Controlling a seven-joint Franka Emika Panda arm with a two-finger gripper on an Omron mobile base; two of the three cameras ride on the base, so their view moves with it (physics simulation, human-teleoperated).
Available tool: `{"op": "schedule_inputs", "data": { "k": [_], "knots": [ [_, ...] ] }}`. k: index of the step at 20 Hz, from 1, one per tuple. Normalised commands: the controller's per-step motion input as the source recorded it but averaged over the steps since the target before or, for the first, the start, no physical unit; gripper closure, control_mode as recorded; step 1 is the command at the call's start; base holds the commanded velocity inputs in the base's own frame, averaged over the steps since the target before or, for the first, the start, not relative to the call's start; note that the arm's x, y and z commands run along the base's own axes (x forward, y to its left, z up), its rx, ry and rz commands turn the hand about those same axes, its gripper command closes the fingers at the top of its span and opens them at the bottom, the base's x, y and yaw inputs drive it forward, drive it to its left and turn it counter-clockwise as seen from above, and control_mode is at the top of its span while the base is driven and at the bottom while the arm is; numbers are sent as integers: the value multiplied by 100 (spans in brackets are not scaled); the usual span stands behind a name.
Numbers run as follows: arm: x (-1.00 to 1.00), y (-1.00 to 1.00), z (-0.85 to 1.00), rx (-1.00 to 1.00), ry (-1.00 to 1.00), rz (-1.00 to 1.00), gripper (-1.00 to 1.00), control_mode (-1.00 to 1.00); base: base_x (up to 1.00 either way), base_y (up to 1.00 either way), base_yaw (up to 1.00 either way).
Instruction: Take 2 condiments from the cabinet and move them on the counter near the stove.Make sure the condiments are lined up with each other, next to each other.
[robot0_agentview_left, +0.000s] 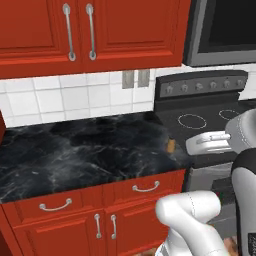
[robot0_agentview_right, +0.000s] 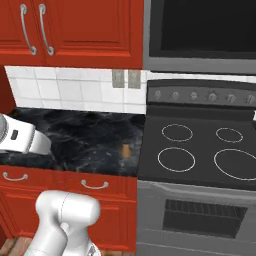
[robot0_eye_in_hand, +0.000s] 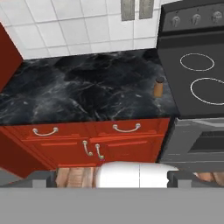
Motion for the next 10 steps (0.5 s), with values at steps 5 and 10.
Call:
{"op": "schedule_inputs", "data": {
  "k": [5, 10],
  "knots": [
    [0, 0, 0, 0, 0, 0, -100, 100, -50, -90, -56],
    [0, 0, 0, 0, 0, 0, -100, 100, 0, -90, -76]
  ]
}}
